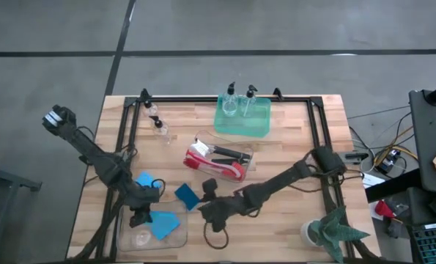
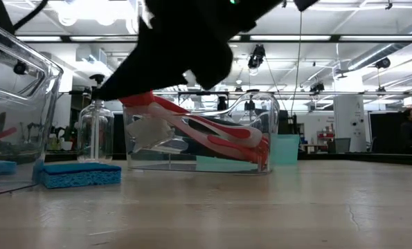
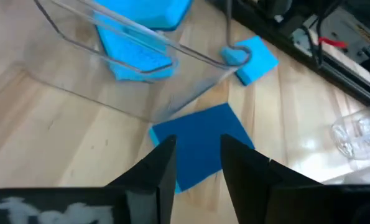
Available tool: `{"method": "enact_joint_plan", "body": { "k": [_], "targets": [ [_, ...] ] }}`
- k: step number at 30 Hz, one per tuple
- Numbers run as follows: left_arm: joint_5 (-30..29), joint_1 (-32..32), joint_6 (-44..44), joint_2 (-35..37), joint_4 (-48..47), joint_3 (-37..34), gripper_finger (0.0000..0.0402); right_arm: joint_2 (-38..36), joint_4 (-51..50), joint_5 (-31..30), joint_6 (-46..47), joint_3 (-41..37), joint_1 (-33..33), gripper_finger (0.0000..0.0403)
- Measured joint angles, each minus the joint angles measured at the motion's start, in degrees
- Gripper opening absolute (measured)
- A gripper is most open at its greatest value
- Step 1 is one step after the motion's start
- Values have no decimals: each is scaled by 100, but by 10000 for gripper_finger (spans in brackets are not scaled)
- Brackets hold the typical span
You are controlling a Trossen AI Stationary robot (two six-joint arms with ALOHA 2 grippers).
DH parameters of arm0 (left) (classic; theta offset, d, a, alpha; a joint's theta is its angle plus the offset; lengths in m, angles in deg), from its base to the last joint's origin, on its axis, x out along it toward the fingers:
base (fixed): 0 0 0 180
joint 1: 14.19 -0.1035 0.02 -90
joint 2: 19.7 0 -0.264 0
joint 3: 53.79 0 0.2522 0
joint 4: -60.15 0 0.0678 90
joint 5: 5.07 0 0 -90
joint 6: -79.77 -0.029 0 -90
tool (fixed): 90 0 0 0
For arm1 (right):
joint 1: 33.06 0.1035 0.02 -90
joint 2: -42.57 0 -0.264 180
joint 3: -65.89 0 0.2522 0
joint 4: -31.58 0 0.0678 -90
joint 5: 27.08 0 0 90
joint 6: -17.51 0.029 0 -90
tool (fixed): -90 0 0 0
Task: Pick & Place Kitchen Sink Supplies
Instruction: Put the blue sponge into the bottom transparent bin
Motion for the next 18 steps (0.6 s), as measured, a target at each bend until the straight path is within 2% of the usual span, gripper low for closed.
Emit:
{"method": "enact_joint_plan", "body": {
  "k": [9, 14, 18],
  "targets": [
    [-109, 334, 349, -8, 150, -32, 135, 583, -1097, -53, 32, 892, -32, 161],
    [-92, 347, 417, -3, 167, -32, 148, 935, -1627, -179, 6, 1306, -61, 169],
    [257, 347, 512, 15, 317, -30, 149, 1204, -1801, -189, -125, 1587, -80, 164]
  ]
}}
